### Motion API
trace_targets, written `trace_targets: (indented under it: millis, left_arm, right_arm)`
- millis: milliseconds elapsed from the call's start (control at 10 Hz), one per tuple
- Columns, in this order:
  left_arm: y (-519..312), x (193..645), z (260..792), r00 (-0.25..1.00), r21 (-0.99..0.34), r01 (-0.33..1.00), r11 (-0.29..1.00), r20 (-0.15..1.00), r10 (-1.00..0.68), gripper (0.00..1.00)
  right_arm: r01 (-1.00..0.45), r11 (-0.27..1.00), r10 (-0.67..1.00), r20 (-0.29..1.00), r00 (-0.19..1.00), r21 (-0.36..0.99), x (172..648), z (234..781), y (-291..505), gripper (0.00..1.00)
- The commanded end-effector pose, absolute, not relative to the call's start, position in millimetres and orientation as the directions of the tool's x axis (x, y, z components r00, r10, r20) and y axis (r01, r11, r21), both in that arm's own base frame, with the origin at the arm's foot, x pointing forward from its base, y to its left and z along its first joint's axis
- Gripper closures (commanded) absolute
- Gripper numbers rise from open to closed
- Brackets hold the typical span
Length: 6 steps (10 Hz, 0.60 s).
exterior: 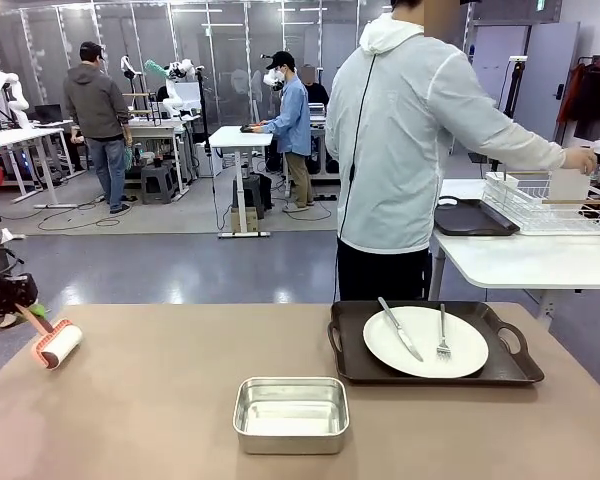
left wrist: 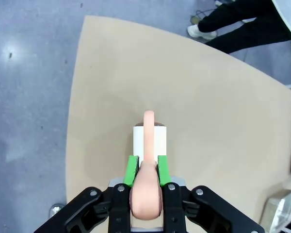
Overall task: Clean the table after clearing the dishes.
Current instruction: When the left (or right) Handle tray is removed, use the left hand (or right hand) to clean the left (or right) side of the table with the Lint Roller.
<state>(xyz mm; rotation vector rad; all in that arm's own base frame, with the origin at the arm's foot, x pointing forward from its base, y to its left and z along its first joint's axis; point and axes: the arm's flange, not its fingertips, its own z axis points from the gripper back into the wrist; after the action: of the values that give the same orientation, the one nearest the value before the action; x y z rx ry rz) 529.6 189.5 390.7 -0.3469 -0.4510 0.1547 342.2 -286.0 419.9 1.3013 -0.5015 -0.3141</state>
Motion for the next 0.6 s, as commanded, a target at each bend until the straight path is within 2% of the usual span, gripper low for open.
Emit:
trace_targets:
  millis: [0,300,400,500]
  left_arm:
    - [162.0,511.8,420.8,0.871,-0.279,-0.104,0.955,0.438,0.223,0.79]
    - [138.7,486.4,475.6,0.820,-0.227,-0.119,0.966,0.526,0.225,0.79]
    - [134.2,481.1,483.3,0.814,-0.229,-0.124,0.965,0.532,0.231,0.79]
    - [147.4,504.1,464.2,0.841,-0.252,-0.087,0.964,0.500,0.207,0.79]
  right_arm:
    - [-0.060,0.241,-0.495,0.176,0.851,0.969,340.0,423.8,-284.4,0.00]
    - [-0.060,0.241,-0.495,0.176,0.851,0.969,340.0,423.8,-284.4,0.00]
    - [-0.060,0.241,-0.495,0.176,0.851,0.969,340.0,423.8,-284.4,0.00]
    - [-0.060,0.241,-0.495,0.176,0.851,0.969,340.0,423.8,-284.4,0.00]
